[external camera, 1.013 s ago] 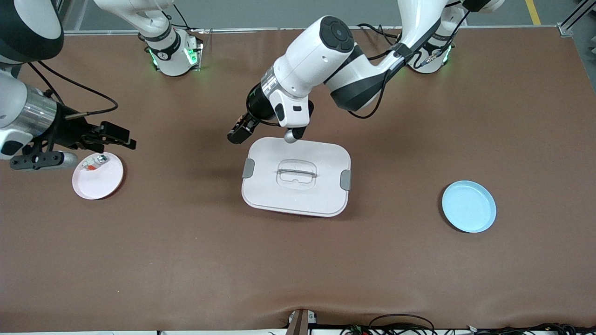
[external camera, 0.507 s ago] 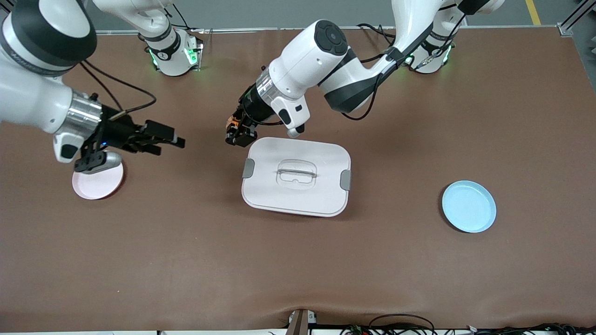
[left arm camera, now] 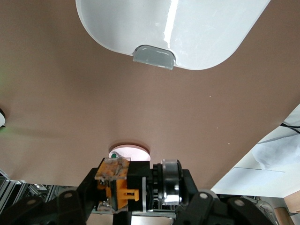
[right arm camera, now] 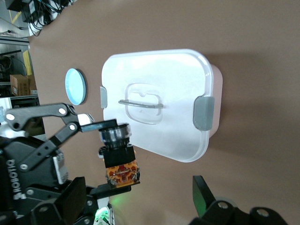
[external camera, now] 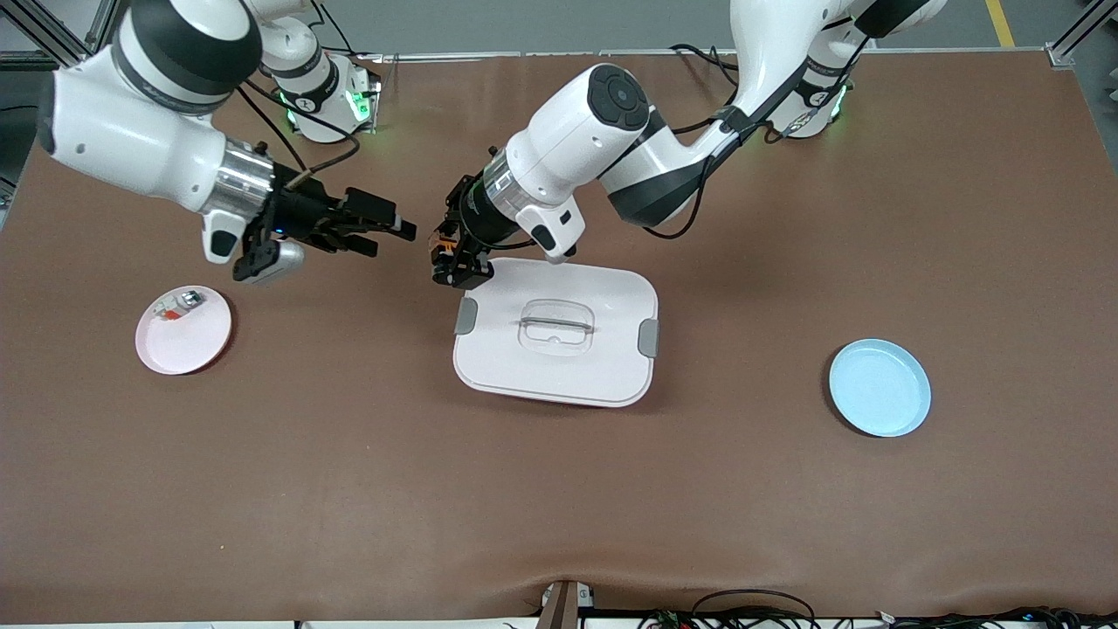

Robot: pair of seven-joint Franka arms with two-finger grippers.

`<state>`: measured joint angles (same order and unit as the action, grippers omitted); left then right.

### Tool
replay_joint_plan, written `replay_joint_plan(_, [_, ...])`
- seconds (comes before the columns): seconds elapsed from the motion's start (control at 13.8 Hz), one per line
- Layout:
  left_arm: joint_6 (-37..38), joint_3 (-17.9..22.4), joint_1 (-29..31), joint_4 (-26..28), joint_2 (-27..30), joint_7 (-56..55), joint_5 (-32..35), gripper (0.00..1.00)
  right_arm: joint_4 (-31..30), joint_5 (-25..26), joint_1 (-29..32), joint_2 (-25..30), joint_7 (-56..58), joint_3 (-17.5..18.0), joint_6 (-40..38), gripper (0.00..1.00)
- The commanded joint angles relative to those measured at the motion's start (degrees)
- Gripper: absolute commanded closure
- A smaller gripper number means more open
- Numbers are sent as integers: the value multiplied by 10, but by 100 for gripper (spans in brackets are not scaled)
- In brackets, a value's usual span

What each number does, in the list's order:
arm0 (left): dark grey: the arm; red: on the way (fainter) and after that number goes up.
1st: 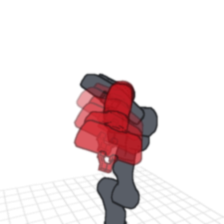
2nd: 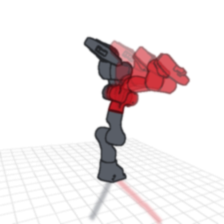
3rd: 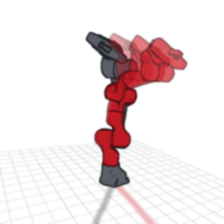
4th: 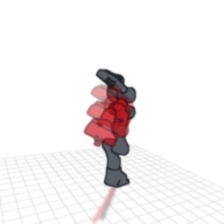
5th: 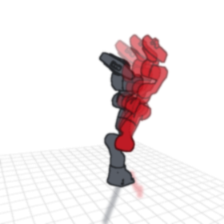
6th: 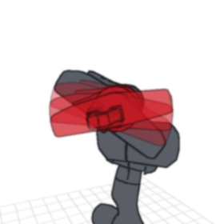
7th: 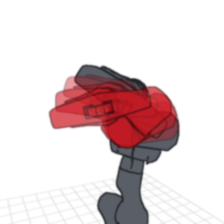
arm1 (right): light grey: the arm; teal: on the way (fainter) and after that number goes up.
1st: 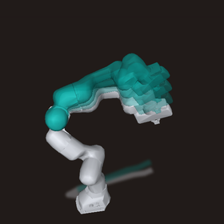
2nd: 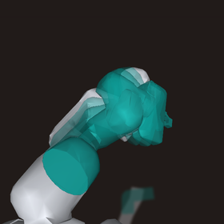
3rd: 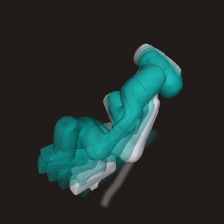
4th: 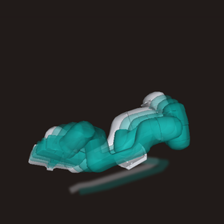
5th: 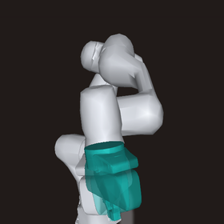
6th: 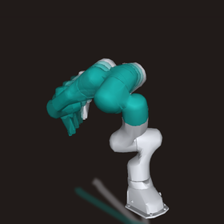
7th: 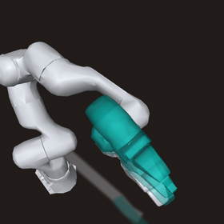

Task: Transfer orange switch to right arm and place
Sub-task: 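Grasp the orange switch with the right gripper beside the left gripper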

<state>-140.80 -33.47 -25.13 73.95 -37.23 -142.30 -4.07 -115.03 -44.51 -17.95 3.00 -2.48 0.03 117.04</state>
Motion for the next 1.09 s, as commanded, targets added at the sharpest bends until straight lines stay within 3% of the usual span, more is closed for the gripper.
replay_joint_plan(0.0, [-2,1,-5,-14,-7,-18,-6,100,-20,-29,-16,11,20,-6,11,0])
replay_joint_plan(1.01, [29,-3,-7,-13,-7,80,-5,100,-16,-68,-59,-36,54,-6,64,0])
